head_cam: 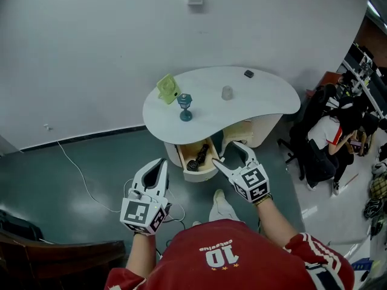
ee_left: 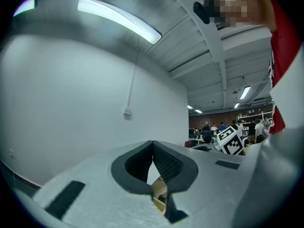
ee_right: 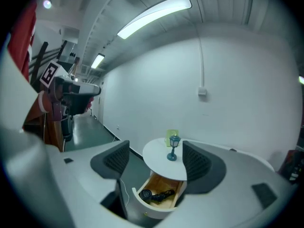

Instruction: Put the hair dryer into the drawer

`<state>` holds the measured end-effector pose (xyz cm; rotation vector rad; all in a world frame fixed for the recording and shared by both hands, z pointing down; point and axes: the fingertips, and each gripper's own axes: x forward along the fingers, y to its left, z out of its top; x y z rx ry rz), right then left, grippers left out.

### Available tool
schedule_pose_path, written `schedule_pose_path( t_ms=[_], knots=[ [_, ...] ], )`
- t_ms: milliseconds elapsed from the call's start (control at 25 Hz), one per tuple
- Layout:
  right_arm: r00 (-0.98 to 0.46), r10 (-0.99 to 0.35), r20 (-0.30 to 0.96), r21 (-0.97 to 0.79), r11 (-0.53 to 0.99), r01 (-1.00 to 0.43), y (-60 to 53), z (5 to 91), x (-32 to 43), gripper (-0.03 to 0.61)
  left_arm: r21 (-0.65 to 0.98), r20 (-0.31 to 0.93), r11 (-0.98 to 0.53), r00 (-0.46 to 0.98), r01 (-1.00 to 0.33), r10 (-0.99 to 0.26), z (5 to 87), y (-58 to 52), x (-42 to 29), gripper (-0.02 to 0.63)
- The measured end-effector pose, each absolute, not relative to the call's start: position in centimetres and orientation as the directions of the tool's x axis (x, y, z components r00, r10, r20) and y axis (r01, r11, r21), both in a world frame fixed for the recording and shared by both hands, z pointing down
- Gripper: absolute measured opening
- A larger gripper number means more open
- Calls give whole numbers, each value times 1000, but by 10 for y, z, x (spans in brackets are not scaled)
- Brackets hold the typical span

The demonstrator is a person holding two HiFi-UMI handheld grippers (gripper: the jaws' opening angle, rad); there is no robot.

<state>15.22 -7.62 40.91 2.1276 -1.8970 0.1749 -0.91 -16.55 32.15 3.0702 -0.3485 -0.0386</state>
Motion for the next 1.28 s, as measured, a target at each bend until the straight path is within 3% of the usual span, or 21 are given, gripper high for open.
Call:
schedule_pose_path(
  t_ms=[360, 640, 1080, 1280],
  knots=[
    [195, -976, 95, 170, -177, -969, -34, 320, 153, 330, 40, -99, -986, 981, -162, -166, 292, -142, -4, 0],
    [216, -976, 17, 45, -215, -975, -7, 296, 156, 316, 7, -169, -987, 973, -159, -158, 272, -133, 1, 0],
    [208, -978, -4, 47, -208, -977, 15, 283, 150, 204, 34, -177, -991, 975, -132, -136, 273, -118, 3, 0],
    [194, -981, 8, 18, -193, -981, 11, 285, 149, 90, 20, -181, -990, 974, -138, -139, 269, -118, -1, 0]
  ],
)
